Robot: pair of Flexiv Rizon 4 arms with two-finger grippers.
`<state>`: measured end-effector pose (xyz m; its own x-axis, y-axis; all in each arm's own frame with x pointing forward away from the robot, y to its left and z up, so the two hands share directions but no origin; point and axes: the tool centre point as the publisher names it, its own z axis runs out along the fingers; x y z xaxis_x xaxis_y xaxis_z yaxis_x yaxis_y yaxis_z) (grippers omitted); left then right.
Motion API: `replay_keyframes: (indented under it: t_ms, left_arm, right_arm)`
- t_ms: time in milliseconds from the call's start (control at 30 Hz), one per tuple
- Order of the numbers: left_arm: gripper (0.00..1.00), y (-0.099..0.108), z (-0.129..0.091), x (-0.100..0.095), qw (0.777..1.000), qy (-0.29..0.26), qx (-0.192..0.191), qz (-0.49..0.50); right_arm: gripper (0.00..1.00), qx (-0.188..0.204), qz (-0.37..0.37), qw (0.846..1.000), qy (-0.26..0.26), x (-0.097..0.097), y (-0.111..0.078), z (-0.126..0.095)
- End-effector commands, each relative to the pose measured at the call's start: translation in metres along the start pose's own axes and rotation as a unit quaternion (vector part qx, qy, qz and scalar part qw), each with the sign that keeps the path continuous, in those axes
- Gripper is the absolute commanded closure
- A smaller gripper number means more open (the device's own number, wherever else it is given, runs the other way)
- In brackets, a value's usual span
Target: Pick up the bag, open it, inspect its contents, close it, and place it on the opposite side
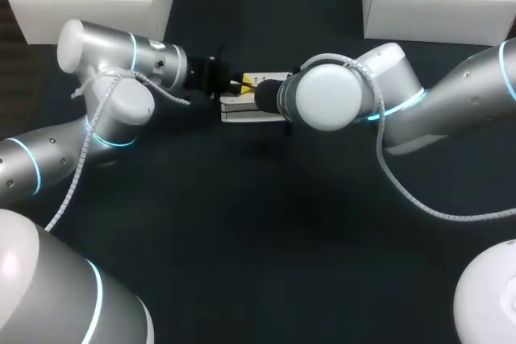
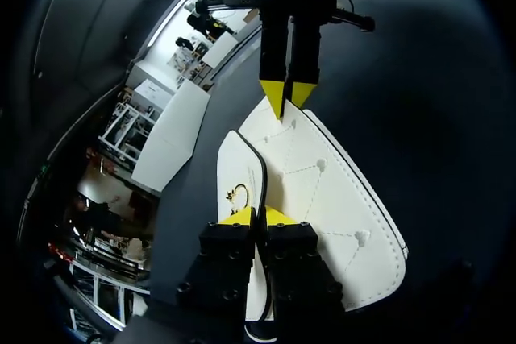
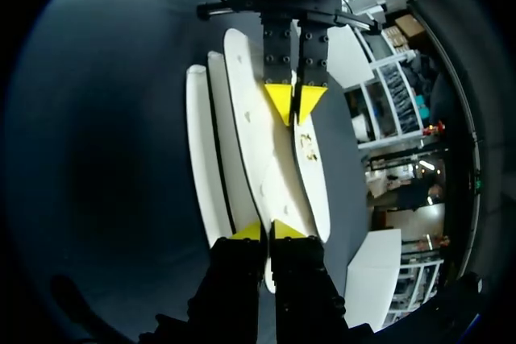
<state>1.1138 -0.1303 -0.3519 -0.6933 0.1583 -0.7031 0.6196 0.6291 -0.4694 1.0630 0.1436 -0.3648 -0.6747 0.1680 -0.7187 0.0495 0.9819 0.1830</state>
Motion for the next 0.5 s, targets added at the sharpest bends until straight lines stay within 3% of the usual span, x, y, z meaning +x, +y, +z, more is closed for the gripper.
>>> replay_keyframes:
  t_ms: [33,233,500]
  left_arm:
    - [1.0,0.008,0.003,-0.001,1.0,-0.002,0.006,0.003]
    - [1.0,-0.001,0.022,-0.008,0.998,-0.005,-0.054,-0.017]
    - [1.0,0.003,0.02,-0.011,0.998,-0.007,-0.064,-0.009]
  right_arm:
    - [1.0,0.0,0.001,1.0,-0.002,0.0,-0.004,0.0]
    - [1.0,0.0,0.001,1.0,-0.002,0.0,-0.004,0.0]
    - [1.0,0.0,0.001,1.0,-0.002,0.0,-0.004,0.0]
